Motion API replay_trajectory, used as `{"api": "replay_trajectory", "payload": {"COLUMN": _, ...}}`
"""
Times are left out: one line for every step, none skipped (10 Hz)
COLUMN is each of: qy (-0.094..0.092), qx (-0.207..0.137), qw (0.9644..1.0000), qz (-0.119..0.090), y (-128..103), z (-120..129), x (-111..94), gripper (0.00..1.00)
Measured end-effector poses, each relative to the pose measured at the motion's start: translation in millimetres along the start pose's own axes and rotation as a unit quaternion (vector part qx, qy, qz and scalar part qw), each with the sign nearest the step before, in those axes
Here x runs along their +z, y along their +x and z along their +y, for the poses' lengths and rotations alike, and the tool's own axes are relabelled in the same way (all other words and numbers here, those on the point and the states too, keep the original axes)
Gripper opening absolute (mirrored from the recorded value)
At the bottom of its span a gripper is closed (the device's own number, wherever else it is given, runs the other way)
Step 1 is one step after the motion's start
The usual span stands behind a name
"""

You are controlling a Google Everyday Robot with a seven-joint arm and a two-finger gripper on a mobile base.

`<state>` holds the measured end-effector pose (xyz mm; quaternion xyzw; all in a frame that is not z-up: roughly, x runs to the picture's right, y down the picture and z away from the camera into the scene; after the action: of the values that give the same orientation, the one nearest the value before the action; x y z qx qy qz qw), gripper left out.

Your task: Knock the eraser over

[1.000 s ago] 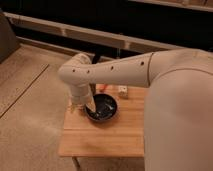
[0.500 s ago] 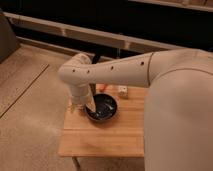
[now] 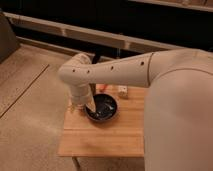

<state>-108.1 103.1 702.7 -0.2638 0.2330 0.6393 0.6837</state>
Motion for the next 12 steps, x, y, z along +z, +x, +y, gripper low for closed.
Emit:
{"api": "replay_trajectory", "payload": {"qy": 0.0, "qx": 0.0, "qw": 1.0, "qz": 0.0, "y": 0.0, "z": 0.0, "x": 0.0, "gripper": 0.65}}
{"api": "replay_trajectory", "payload": {"qy": 0.0, "qx": 0.0, "qw": 1.0, "qz": 0.0, "y": 0.0, "z": 0.0, "x": 0.0, "gripper": 0.65}}
{"api": "replay_trajectory", "payload": {"qy": 0.0, "qx": 0.0, "qw": 1.0, "qz": 0.0, "y": 0.0, "z": 0.0, "x": 0.0, "gripper": 0.65}}
{"api": "replay_trajectory", "payload": {"qy": -0.001, "qx": 0.001, "qw": 1.0, "qz": -0.002, "y": -0.9, "z": -0.3, "x": -1.0, "gripper": 0.65}}
{"api": "replay_trajectory", "payload": {"qy": -0.008, "qx": 0.008, "qw": 0.9999, "qz": -0.008, "y": -4.4, "z": -0.2, "x": -3.0, "gripper": 0.65}}
{"api": "replay_trajectory", "payload": {"qy": -0.025, "qx": 0.029, "qw": 0.999, "qz": -0.025, "y": -13.6, "z": -0.8, "x": -9.8, "gripper": 0.65}}
{"api": "replay_trajectory", "payload": {"qy": -0.046, "qx": 0.051, "qw": 0.9962, "qz": -0.054, "y": -28.1, "z": -2.9, "x": -22.1, "gripper": 0.65}}
{"api": "replay_trajectory", "payload": {"qy": -0.065, "qx": 0.07, "qw": 0.992, "qz": -0.083, "y": -41.8, "z": -8.2, "x": -35.1, "gripper": 0.65}}
{"api": "replay_trajectory", "payload": {"qy": -0.072, "qx": 0.079, "qw": 0.9885, "qz": -0.106, "y": -53.1, "z": -17.2, "x": -44.4, "gripper": 0.65}}
{"api": "replay_trajectory", "payload": {"qy": -0.072, "qx": 0.082, "qw": 0.9866, "qz": -0.122, "y": -60.9, "z": -25.5, "x": -49.3, "gripper": 0.65}}
{"api": "replay_trajectory", "payload": {"qy": -0.06, "qx": 0.077, "qw": 0.9847, "qz": -0.145, "y": -73.8, "z": -41.2, "x": -54.2, "gripper": 0.65}}
{"api": "replay_trajectory", "payload": {"qy": -0.054, "qx": 0.072, "qw": 0.9832, "qz": -0.159, "y": -80.9, "z": -47.1, "x": -56.8, "gripper": 0.65}}
